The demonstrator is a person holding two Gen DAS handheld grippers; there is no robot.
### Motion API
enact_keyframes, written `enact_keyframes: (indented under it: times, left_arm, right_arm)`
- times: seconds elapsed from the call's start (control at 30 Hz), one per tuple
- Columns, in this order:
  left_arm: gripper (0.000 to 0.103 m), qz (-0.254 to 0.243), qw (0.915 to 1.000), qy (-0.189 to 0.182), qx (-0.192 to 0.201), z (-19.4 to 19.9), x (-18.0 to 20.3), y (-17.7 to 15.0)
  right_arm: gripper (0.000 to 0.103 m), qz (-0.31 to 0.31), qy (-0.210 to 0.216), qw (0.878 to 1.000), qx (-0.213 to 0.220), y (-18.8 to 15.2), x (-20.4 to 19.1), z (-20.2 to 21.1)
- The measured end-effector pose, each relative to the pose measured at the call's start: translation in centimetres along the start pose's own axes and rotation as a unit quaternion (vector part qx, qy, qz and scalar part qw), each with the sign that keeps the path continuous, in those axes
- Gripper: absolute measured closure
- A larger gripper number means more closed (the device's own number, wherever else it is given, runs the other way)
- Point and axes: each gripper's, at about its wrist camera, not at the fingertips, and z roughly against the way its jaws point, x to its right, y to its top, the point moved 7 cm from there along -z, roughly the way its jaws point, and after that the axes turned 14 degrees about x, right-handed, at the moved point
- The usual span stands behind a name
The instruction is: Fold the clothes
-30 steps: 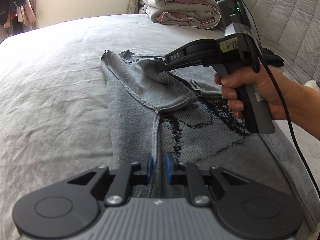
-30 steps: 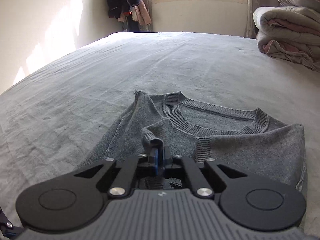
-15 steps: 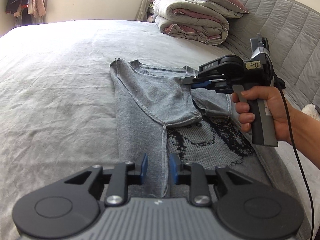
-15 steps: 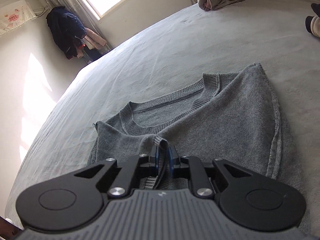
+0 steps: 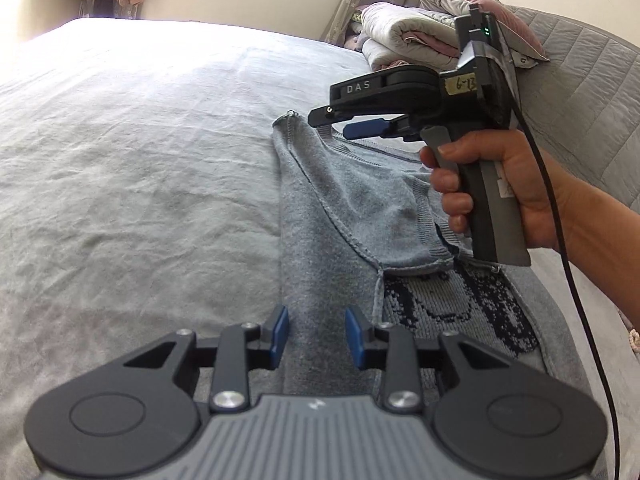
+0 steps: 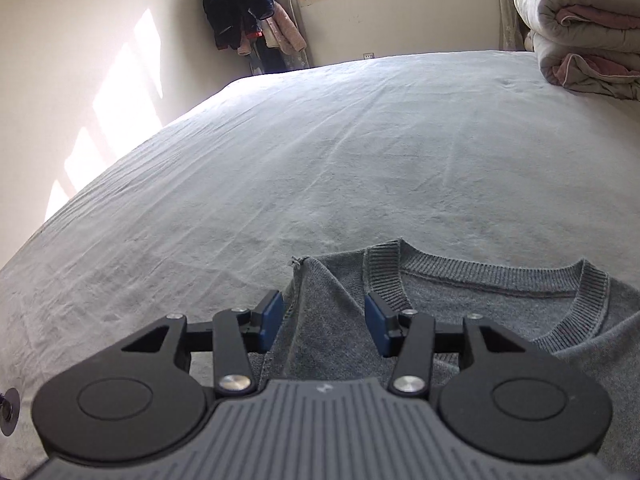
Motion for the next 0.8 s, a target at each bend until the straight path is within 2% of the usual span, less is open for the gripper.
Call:
enact_keyframes:
  times: [0.1,0.13,0.17,0.2,0.23,0.5,0.63,0.7,0.73,0.8]
  left_arm:
    - [0.075,0.007,1.0,0.004,-0.004,-0.3,-0.3,-0.1]
    - [0.078,0.009,0.9999,0.007,-0.005,-0.3,-0.6,-0.1]
    - [0.091,0.012,0.9999,0.01,-0.007,-0.2,-0.8,-0.1]
    - [0.099,0.014,0.9998,0.013,-0.008,-0.2,-1.0,-0.1]
    - [0.099,0.016,0.9997,0.016,-0.009,-0.2,-1.2,-0.1]
    - [0.098,0.04,0.9984,0.03,-0.027,-0.2,-2.8,-0.3]
    - [0.094,0.052,0.9979,0.025,-0.029,-0.1,-2.9,-0.2]
    - [0.083,0.056,0.9978,0.024,-0.027,0.0,-2.8,-0.1]
    - [0.08,0.056,0.9979,0.023,-0.022,0.1,-2.8,0.1]
    - [0.076,0.058,0.9981,0.018,-0.012,0.5,-2.7,0.5]
  right_arm:
    - [0.062,0.005,-0.006,1.0,-0.017,-0.5,0.1,-2.4]
    - [0.068,0.007,-0.008,1.0,-0.023,-0.6,0.1,-3.1]
    - [0.081,0.012,-0.008,1.0,-0.025,-0.7,0.0,-3.6]
    - [0.089,0.017,-0.008,0.999,-0.026,-0.7,-0.1,-4.1]
    - [0.094,0.022,-0.008,0.999,-0.028,-0.8,-0.2,-4.5]
    - [0.095,-0.004,0.016,1.0,0.008,0.3,-1.2,-5.2]
    - [0.083,0.0,0.005,1.0,0.008,0.8,-0.3,-3.8]
    - [0.065,0.001,0.0,1.0,0.008,1.1,0.2,-3.0]
    - [0.053,0.002,-0.003,1.0,0.008,1.2,0.4,-2.7]
    - [0.05,0.004,-0.008,1.0,0.008,1.5,0.8,-1.9]
